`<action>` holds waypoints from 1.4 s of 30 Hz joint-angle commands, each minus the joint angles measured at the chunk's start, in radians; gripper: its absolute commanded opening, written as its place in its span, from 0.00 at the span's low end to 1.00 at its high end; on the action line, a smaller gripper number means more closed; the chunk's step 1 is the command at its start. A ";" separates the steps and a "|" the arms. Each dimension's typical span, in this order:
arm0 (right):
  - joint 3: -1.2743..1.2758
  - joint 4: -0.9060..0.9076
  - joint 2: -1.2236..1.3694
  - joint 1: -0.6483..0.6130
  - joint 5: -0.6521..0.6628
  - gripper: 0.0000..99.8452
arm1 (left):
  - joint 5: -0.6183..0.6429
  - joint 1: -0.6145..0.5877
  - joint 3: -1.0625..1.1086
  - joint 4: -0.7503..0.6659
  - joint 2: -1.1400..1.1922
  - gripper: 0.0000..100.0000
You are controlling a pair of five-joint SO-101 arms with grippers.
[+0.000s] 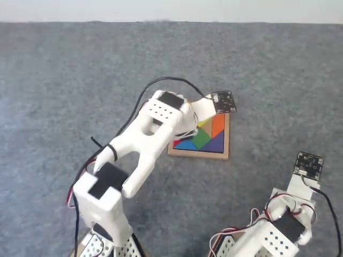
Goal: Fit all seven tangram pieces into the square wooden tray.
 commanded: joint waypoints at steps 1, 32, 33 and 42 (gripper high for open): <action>0.012 0.007 -0.001 0.008 -0.008 0.01 | -0.009 -0.008 -0.096 0.017 0.018 0.15; 0.012 0.007 -0.001 0.008 -0.008 0.01 | 0.555 -0.393 1.296 -0.588 -1.419 0.13; 0.012 0.007 -0.001 0.008 -0.008 0.01 | 0.580 -0.396 1.326 -0.588 -1.458 0.13; 0.012 0.007 -0.002 0.007 -0.008 0.01 | 0.763 -0.397 1.550 -0.557 -1.777 0.13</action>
